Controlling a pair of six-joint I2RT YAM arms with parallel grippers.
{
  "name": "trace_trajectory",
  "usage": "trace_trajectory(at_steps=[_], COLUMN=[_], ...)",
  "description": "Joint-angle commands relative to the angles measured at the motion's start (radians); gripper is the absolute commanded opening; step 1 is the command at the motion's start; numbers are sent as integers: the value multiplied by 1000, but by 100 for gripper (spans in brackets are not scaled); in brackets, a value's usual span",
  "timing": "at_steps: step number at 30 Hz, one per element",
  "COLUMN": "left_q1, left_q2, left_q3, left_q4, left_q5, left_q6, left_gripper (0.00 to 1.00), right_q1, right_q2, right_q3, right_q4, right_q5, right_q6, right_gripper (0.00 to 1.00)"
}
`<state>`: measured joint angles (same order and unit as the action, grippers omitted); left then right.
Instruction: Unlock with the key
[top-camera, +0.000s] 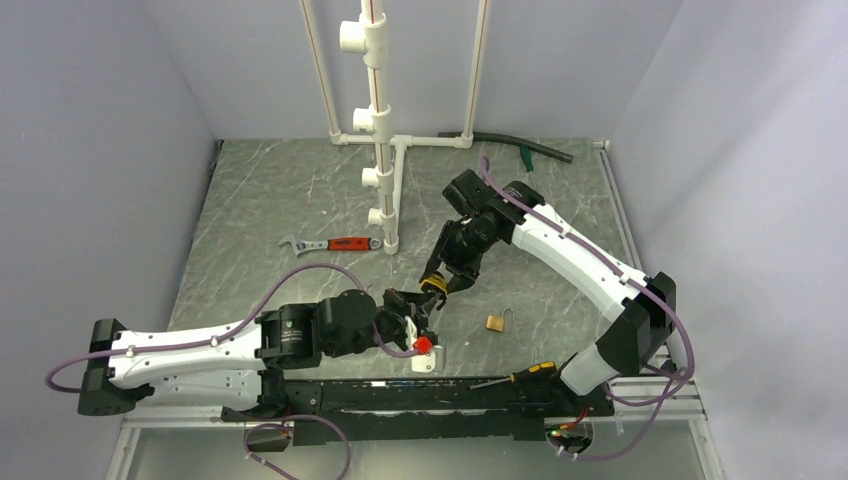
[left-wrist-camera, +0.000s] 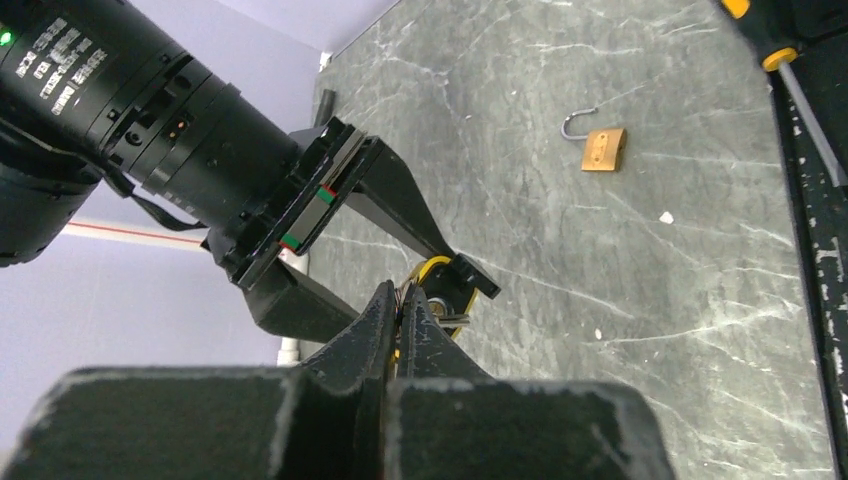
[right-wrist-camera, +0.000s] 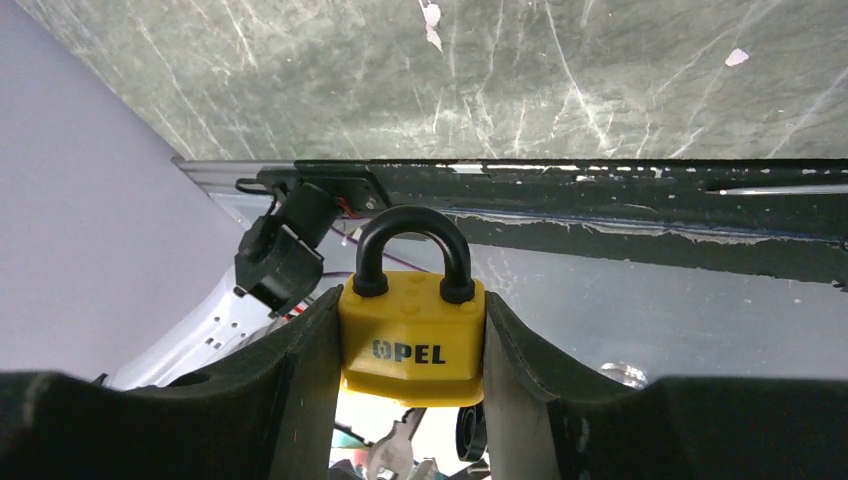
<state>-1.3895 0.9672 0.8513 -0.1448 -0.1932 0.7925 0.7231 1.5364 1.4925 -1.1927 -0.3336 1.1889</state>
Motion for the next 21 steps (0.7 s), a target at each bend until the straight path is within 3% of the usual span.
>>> trace_trajectory(at_steps=[1,21], left_q1=[-9,-24], left_q2=[-38,-70], left_q3=[-8,-73], left_q4=[42,44], left_q5=[-73,-109], left_q6=[39,36], left_gripper=[0,0], right_q1=[-4,-2], right_q2=[-38,-46], right_q3=[10,10], right_q4=[19,43], right_q5=[-24,-45], right_q6=[38,63], right_gripper=[0,0])
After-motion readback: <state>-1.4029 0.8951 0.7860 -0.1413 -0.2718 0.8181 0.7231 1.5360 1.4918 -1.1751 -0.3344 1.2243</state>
